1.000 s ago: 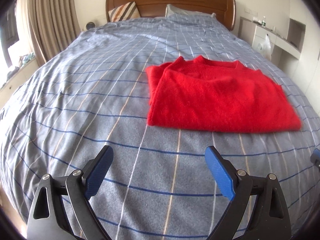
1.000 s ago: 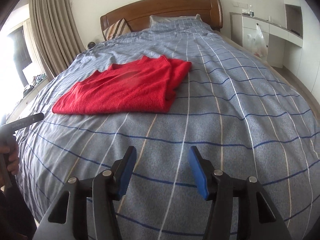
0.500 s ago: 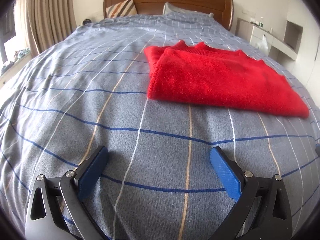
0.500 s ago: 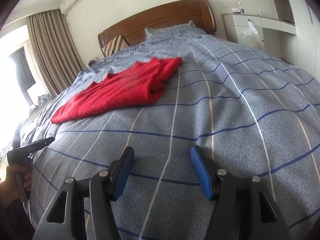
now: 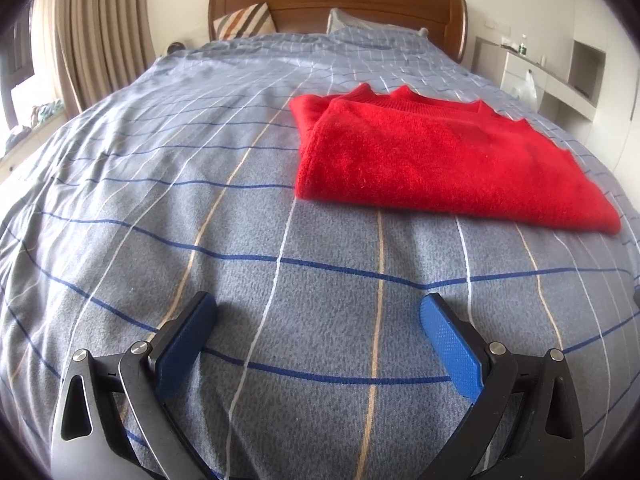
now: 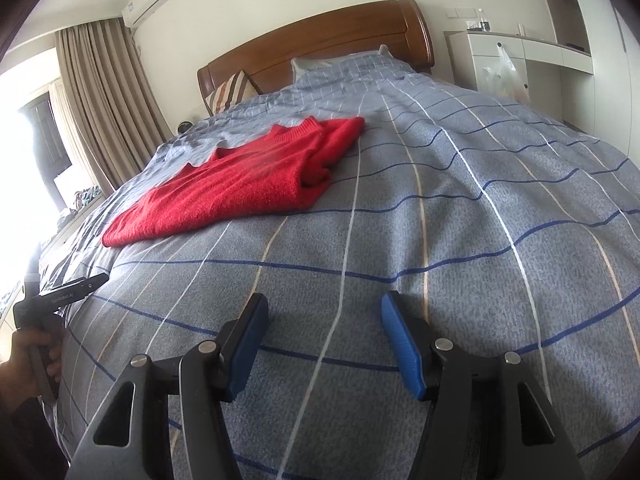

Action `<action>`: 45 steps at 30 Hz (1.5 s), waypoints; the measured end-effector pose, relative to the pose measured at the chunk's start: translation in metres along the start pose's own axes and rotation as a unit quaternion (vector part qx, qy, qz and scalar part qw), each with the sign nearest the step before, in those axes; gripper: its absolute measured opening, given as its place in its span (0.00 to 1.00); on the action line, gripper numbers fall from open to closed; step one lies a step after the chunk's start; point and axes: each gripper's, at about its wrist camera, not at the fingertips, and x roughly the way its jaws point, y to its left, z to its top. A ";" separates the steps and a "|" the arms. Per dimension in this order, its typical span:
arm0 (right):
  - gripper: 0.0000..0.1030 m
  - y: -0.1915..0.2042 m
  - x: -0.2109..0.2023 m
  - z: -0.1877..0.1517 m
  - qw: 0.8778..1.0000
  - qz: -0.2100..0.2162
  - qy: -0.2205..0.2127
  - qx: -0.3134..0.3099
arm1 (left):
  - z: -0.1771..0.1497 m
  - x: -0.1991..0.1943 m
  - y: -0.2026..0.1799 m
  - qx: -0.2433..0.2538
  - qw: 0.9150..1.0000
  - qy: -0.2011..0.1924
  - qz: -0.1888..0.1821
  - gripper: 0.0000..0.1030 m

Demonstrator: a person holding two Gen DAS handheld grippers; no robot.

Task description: Fold small clothes

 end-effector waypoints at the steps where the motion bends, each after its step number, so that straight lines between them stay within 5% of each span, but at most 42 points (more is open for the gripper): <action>1: 0.58 0.000 0.000 0.000 1.000 0.000 0.000 0.000 | 0.000 0.000 0.000 0.000 1.000 -0.001 -0.001 0.99; 19: 0.58 0.001 -0.002 0.003 1.000 -0.007 0.012 0.001 | 0.004 -0.001 0.002 0.003 1.000 0.020 -0.005 0.99; 22: 0.58 0.001 -0.011 0.022 0.999 -0.009 0.034 0.022 | 0.010 -0.012 0.006 0.012 0.998 0.048 -0.031 0.99; 25: 0.61 -0.008 -0.019 0.060 0.997 0.029 0.016 0.070 | -0.001 -0.028 0.017 -0.001 0.997 0.030 -0.065 0.99; 30: 0.69 -0.020 0.035 0.135 0.985 0.090 0.060 0.132 | -0.021 -0.030 0.014 0.008 0.998 0.009 -0.056 0.99; 35: 0.69 -0.033 0.121 0.146 0.969 0.078 0.144 0.184 | -0.027 -0.042 0.012 0.013 0.997 0.009 -0.072 0.99; 36: 0.67 -0.032 0.134 0.142 0.964 0.085 0.165 0.189 | -0.030 -0.045 0.014 0.017 0.997 0.006 -0.074 0.99; 37: 0.50 -0.026 0.143 0.138 0.964 0.074 0.184 0.179 | -0.034 -0.047 0.015 0.023 0.997 0.002 -0.075 0.99; 38: 0.17 -0.019 0.145 0.139 0.968 0.045 0.191 0.158 | -0.038 -0.049 0.015 0.031 0.997 -0.005 -0.075 0.99; 45: 0.12 0.086 0.113 0.202 0.979 0.109 0.149 0.089 | -0.038 -0.059 0.025 0.021 0.997 -0.027 -0.069 0.99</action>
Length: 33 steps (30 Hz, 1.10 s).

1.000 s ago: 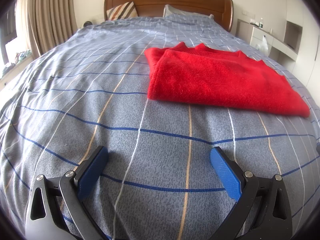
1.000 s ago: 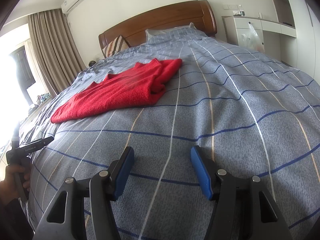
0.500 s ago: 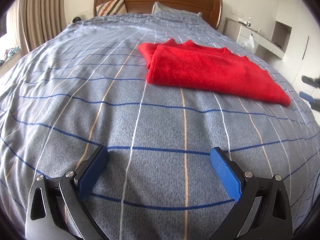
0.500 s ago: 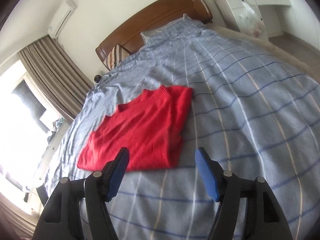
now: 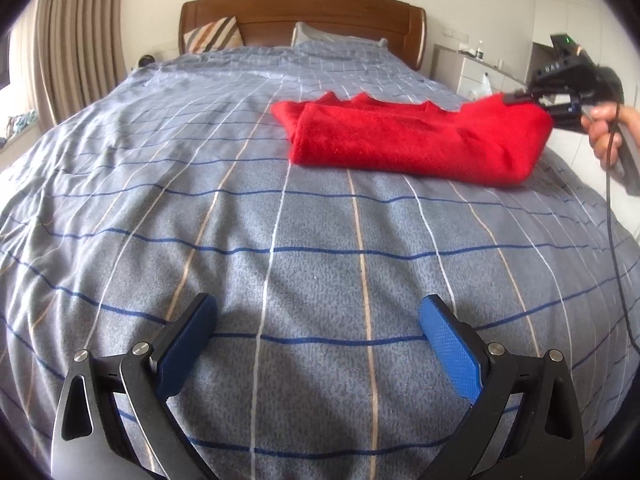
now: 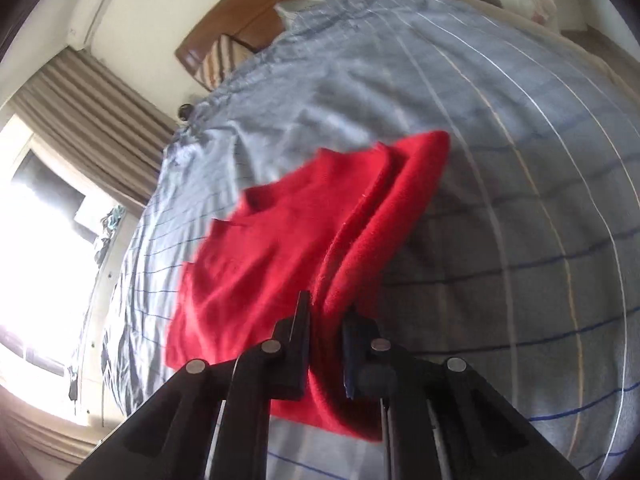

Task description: Fold small clothes

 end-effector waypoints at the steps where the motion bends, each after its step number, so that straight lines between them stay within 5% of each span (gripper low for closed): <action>1: 0.12 0.024 0.004 0.006 1.000 0.009 0.004 -0.019 | 0.002 -0.001 0.004 -0.005 1.000 -0.004 0.005 0.99; 9: 0.13 0.170 0.125 -0.011 0.984 0.017 0.097 -0.150 | 0.005 -0.005 0.054 -0.078 0.996 -0.012 0.044 0.99; 11: 0.24 0.177 0.163 -0.029 0.979 0.020 0.139 -0.149 | 0.003 -0.002 0.061 -0.094 0.994 -0.007 0.051 0.99; 14: 0.33 0.176 0.172 -0.048 0.974 0.101 0.166 -0.118 | 0.003 0.000 0.067 -0.106 0.993 -0.003 0.057 0.99; 17: 0.40 0.178 0.139 -0.048 0.965 0.182 0.145 -0.119 | 0.004 0.001 0.067 -0.107 0.993 -0.003 0.059 0.99; 19: 0.41 0.173 0.115 -0.042 0.971 0.149 0.114 -0.147 | 0.004 0.002 0.066 -0.105 0.992 -0.001 0.064 0.99; 21: 0.41 0.166 0.100 -0.040 0.974 0.060 0.088 -0.201 | 0.004 0.003 0.066 -0.108 0.992 -0.001 0.064 0.99; 25: 0.41 0.163 0.114 -0.063 0.951 -0.026 0.105 -0.289 | 0.003 0.005 0.066 -0.111 0.992 -0.002 0.065 0.99; 33: 0.35 0.196 0.173 -0.135 0.914 -0.040 0.129 -0.383 | -0.002 0.008 0.061 -0.082 0.993 -0.002 0.084 0.99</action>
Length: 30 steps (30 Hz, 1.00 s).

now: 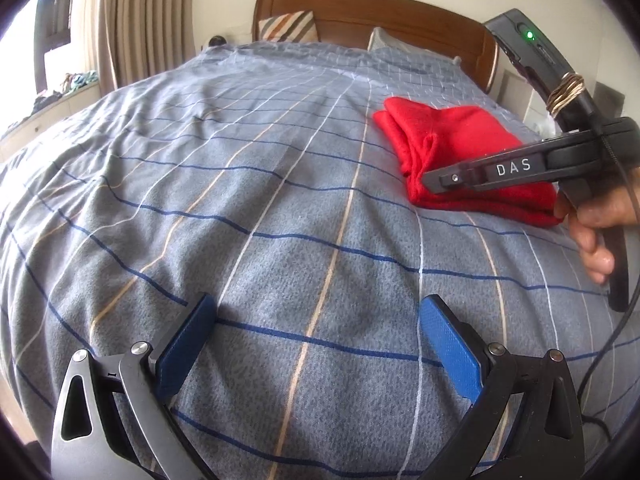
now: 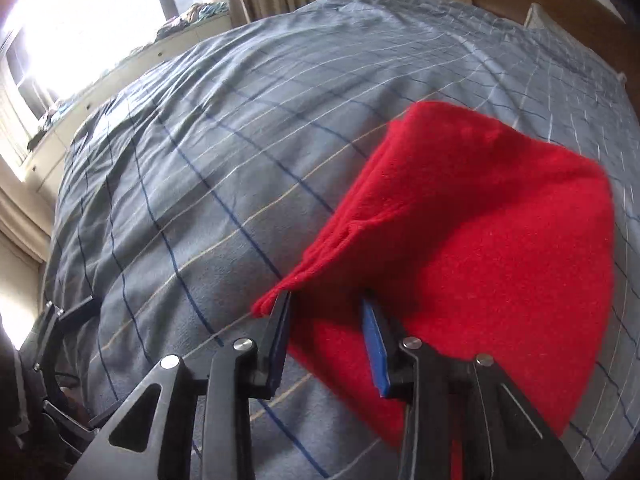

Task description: Fold small clothes

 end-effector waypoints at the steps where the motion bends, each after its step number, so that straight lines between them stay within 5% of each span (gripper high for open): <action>1: 0.35 -0.002 -0.006 0.000 1.000 0.014 -0.001 0.002 | 0.000 0.000 0.000 0.002 1.000 0.000 0.001 0.99; 8: 0.34 -0.073 -0.101 -0.025 0.988 0.045 -0.081 0.123 | 0.000 0.001 -0.002 -0.001 1.000 0.003 0.000 0.99; 11: 0.35 -0.097 -0.106 -0.050 0.982 0.037 -0.071 0.170 | -0.001 0.000 -0.002 0.000 1.000 0.003 0.002 0.99; 15: 0.35 -0.089 -0.059 -0.083 0.979 0.046 0.000 0.201 | -0.001 0.001 -0.004 0.003 1.000 0.001 0.006 0.99; 21: 0.36 -0.051 -0.087 -0.116 0.978 0.027 -0.049 0.200 | -0.003 0.001 -0.005 0.008 1.000 0.003 0.012 0.99; 25: 0.50 -0.027 -0.106 -0.149 0.985 -0.030 -0.061 0.158 | -0.003 0.002 -0.007 0.011 1.000 0.005 0.016 0.99; 30: 0.57 -0.020 -0.117 -0.180 0.983 -0.042 -0.066 0.167 | -0.004 0.002 -0.008 0.011 1.000 0.005 0.016 0.99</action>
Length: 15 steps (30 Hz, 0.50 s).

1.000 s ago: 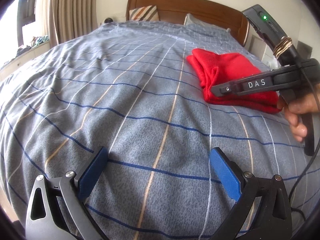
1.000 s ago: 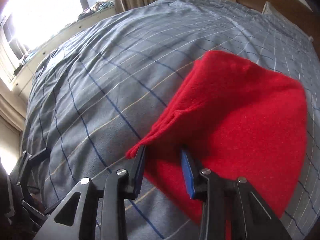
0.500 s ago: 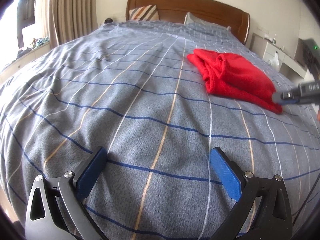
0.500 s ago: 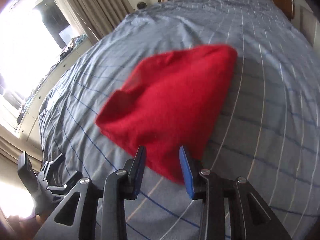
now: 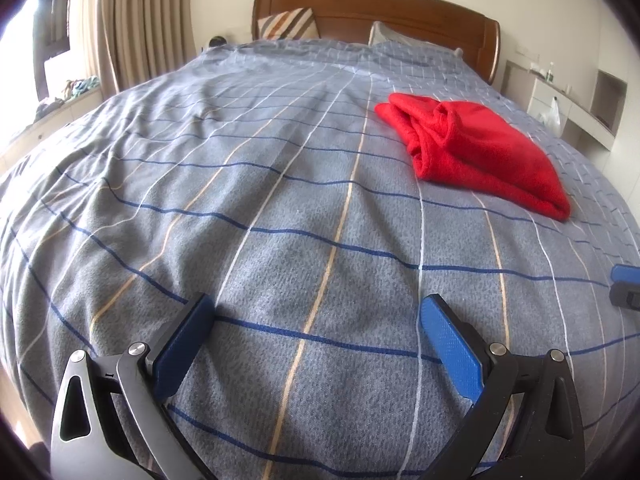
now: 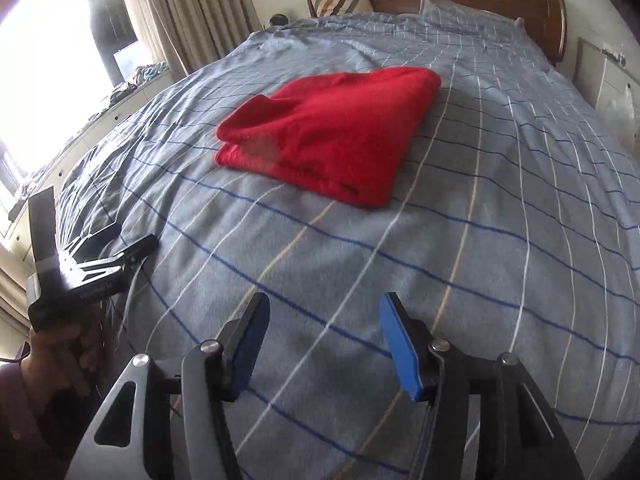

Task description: Fold small clothes

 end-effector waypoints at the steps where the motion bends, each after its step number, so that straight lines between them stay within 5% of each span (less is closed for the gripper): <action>1: 0.57 -0.002 -0.001 -0.003 1.000 0.000 -0.001 0.005 | 0.000 0.000 0.000 0.000 1.000 0.000 0.000 0.99; 9: 0.75 -0.011 0.001 -0.005 1.000 -0.009 -0.003 0.028 | 0.001 -0.001 -0.002 0.012 1.000 0.012 0.004 0.99; 15: 0.78 -0.049 0.001 0.034 0.995 0.012 -0.033 0.095 | 0.068 -0.002 -0.002 -0.014 0.990 0.025 -0.135 0.99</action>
